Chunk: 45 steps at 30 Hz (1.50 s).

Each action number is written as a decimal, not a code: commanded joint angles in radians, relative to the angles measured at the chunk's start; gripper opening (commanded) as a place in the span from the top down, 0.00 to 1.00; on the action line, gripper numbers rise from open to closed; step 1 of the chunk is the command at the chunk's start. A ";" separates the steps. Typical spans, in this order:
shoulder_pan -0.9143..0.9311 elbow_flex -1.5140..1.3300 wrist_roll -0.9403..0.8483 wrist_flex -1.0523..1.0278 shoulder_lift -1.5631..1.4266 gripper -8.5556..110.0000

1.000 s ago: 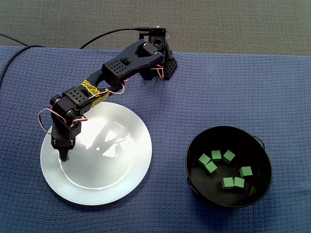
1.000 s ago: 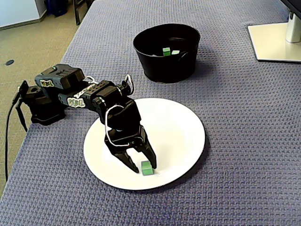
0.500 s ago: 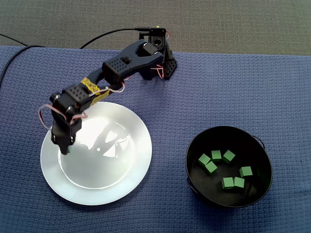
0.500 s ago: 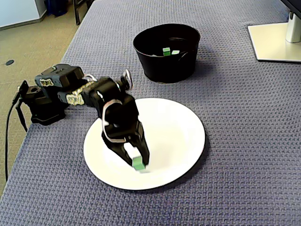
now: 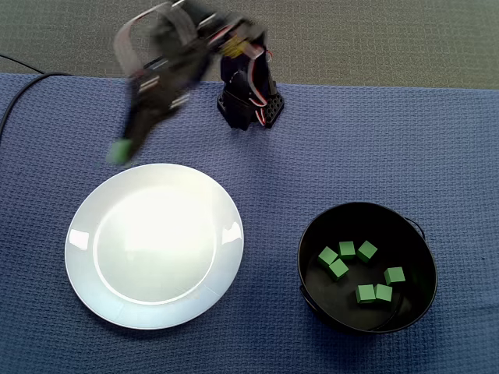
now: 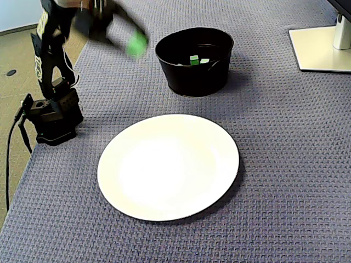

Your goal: Pick up the items on the white plate and put them in the black container.

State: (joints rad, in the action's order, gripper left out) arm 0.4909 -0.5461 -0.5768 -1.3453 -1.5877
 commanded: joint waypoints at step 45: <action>-0.876 -1.684 -0.379 1.239 -0.311 0.70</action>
State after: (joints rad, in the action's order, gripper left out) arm -0.4510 -2.2442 -0.9342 -0.0782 -1.7748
